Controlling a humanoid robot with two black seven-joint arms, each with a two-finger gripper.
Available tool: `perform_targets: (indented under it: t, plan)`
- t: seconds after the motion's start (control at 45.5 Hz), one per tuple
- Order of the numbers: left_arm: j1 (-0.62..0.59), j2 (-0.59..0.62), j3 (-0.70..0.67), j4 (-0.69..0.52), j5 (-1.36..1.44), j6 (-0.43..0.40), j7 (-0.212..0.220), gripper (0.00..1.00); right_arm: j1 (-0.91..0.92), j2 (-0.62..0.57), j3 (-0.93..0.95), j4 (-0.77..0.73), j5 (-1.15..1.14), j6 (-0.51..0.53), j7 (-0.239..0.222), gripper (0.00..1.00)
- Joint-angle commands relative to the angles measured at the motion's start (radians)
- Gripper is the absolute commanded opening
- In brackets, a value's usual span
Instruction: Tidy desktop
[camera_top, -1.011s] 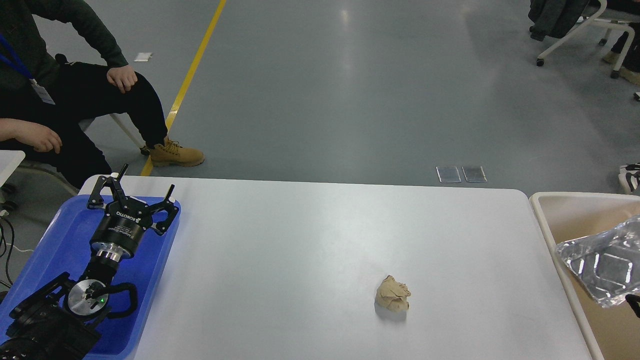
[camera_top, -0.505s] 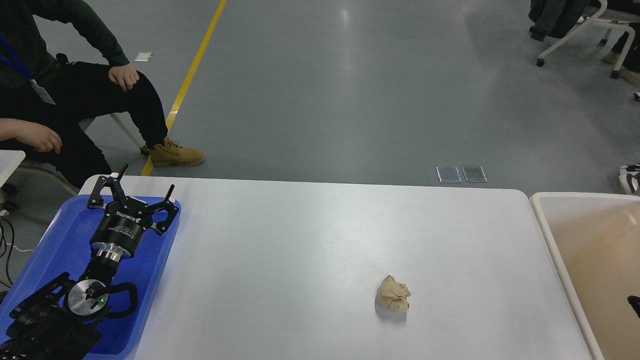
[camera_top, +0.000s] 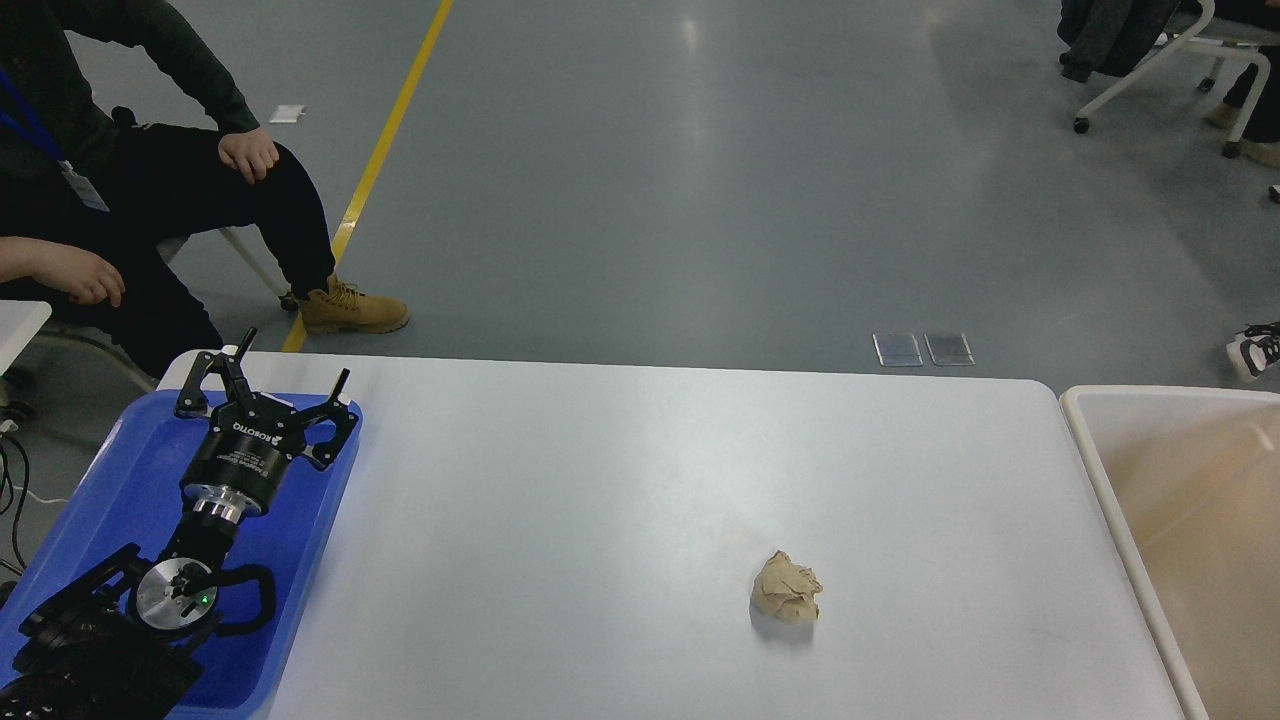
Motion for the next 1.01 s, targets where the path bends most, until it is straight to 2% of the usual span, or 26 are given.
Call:
perform_targets:
  t: [0.0, 0.176, 0.352, 0.505, 0.813, 0.989]
  plan:
    - [0.000, 0.000, 0.000, 0.000, 0.000, 0.000, 0.001, 0.99, 0.132, -0.203, -0.086, 0.290, -0.007, 0.039, 0.000, 1.00]
    - [0.000, 0.000, 0.000, 0.000, 0.000, 0.000, 0.001, 0.99, 0.235, -0.389, -0.093, 0.689, -0.082, -0.027, 0.000, 1.00]
    - [0.000, 0.000, 0.000, 0.000, 0.000, 0.000, 0.001, 0.99, 0.306, -0.507, -0.104, 0.950, -0.199, -0.061, -0.002, 1.00]
    - [0.000, 0.000, 0.000, 0.000, 0.000, 0.000, 0.001, 0.99, 0.412, -0.558, -0.240, 1.042, -0.204, -0.060, 0.003, 1.00]
    - [-0.002, 0.000, 0.000, 0.000, 0.002, 0.000, 0.001, 0.99, 0.859, -0.552, -0.791, 1.125, -0.182, -0.052, 0.050, 1.00]
    - [-0.002, 0.000, 0.000, 0.000, 0.002, 0.000, 0.001, 0.99, 0.988, -0.529, -0.891, 1.225, -0.182, -0.050, 0.062, 1.00]
